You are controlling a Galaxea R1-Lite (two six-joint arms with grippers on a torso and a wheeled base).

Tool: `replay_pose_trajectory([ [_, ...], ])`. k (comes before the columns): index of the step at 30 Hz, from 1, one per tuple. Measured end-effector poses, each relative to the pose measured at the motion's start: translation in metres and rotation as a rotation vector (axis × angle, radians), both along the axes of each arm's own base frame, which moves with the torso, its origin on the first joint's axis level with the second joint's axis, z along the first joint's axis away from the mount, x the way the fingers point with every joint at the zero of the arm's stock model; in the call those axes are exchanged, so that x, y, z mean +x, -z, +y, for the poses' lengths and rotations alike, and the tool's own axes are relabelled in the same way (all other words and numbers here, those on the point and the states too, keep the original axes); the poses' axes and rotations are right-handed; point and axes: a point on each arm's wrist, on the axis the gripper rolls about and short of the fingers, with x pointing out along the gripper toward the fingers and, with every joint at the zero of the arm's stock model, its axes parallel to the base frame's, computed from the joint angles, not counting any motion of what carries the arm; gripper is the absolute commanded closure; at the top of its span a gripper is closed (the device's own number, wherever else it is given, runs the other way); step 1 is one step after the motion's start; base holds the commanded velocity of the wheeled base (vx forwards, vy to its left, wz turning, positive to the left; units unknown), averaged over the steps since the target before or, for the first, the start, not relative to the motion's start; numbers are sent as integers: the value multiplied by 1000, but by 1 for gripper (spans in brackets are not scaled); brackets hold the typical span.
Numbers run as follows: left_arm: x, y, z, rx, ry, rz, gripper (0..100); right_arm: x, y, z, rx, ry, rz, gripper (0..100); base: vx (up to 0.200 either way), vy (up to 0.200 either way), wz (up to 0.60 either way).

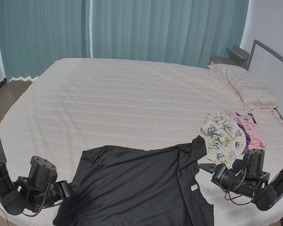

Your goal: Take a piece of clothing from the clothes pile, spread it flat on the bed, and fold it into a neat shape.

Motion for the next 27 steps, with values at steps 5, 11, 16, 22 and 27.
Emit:
replay_pose_trajectory([
  [5, 5, -3, 0, -46, -48, -19, 0, -1, 1, 0, 0, 0, 4, 0, 0, 0, 0],
  [11, 5, -2, 0, -63, -65, -14, 0, -1, 1, 1, 0, -5, 7, 0, 0, -167, 0],
  [16, 3, -1, 0, -61, -65, -6, 0, -2, 2, 3, -2, -11, 9, 0, 0, -200, 0],
  [22, 1, 0, 0, -61, -67, 0, 0, -2, 3, 6, -3, -20, 12, 0, 0, -67, 0],
  [27, 0, 0, 1, -72, -80, 3, 0, -4, 3, 8, -4, -27, 14, 0, 0, 0, 0],
])
